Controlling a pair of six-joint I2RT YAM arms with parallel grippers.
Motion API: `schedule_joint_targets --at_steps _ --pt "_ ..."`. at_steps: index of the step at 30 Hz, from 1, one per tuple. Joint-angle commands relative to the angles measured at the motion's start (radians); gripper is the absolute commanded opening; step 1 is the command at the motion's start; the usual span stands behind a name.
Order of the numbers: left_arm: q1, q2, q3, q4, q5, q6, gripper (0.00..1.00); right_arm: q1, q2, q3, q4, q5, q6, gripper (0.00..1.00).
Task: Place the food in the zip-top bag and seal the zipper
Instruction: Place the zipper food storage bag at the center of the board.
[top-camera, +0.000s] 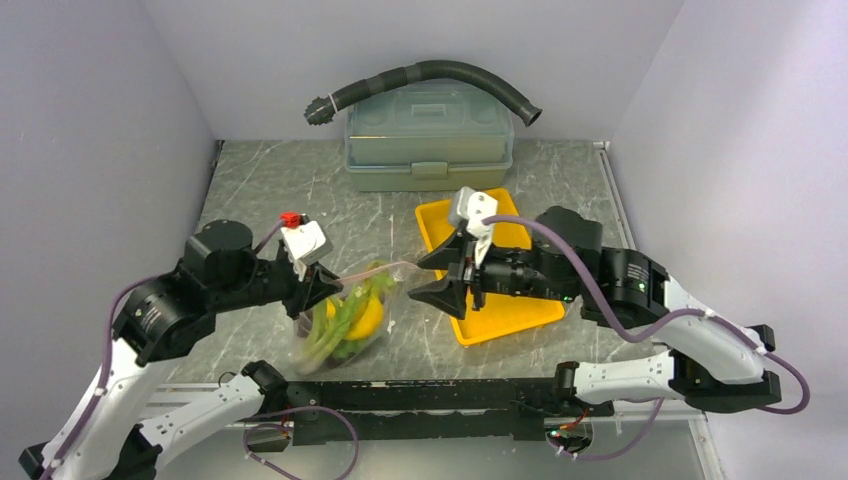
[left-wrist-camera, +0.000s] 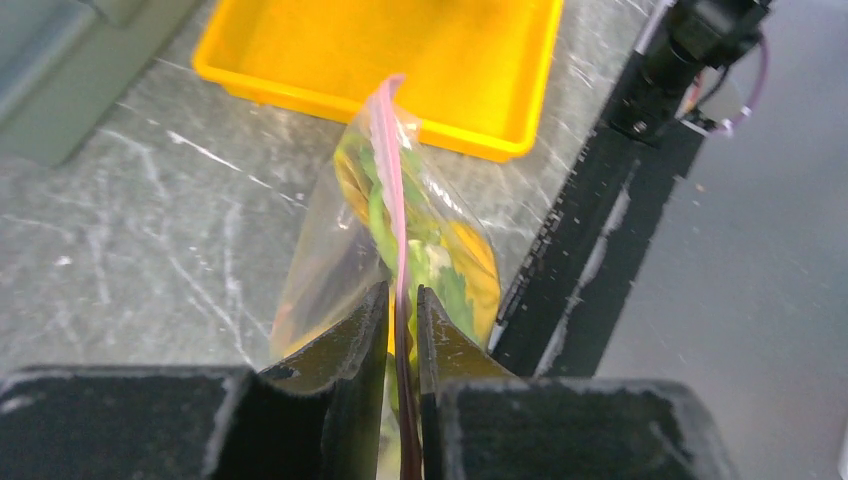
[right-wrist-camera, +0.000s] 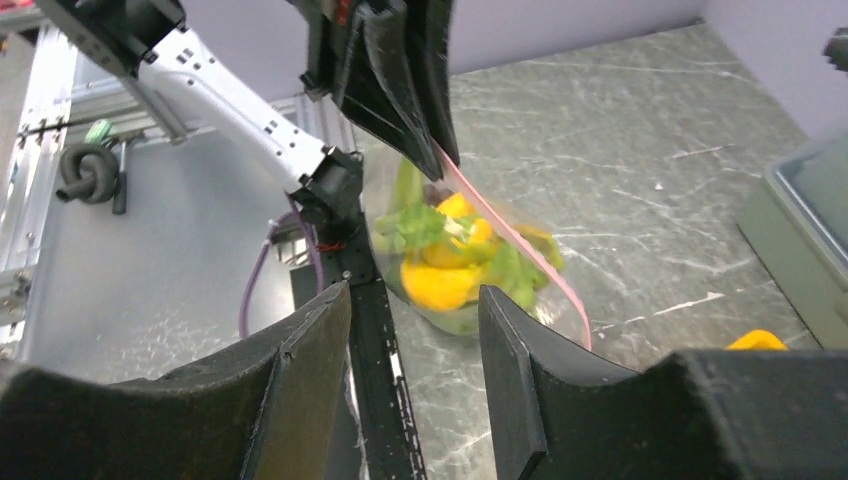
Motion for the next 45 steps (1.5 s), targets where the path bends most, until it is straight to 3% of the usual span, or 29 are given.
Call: schedule_joint_targets --at_steps 1,17,23,28,33,38,45 --pt "0.001 -0.036 0.033 0.170 -0.158 -0.012 0.00 -0.006 -0.073 -0.068 0.092 0.124 0.026 0.53" --pt "0.001 0.051 0.061 0.267 -0.591 0.097 0.00 -0.010 -0.210 -0.250 0.168 0.190 0.074 0.52" --pt "0.001 0.128 0.055 0.382 -0.769 0.206 0.00 -0.010 -0.226 -0.270 0.181 0.200 0.072 0.51" --pt "0.001 0.228 0.029 0.521 -0.889 0.390 0.00 -0.011 -0.236 -0.274 0.183 0.199 0.073 0.50" --pt "0.000 0.295 -0.013 0.622 -0.873 0.451 0.00 -0.011 -0.264 -0.295 0.184 0.208 0.076 0.49" --pt "-0.005 0.361 -0.019 0.597 -0.767 0.332 0.00 -0.012 -0.287 -0.306 0.175 0.217 0.082 0.48" --pt "-0.070 0.395 -0.155 0.623 -0.706 0.134 0.00 -0.013 -0.313 -0.320 0.155 0.236 0.085 0.48"
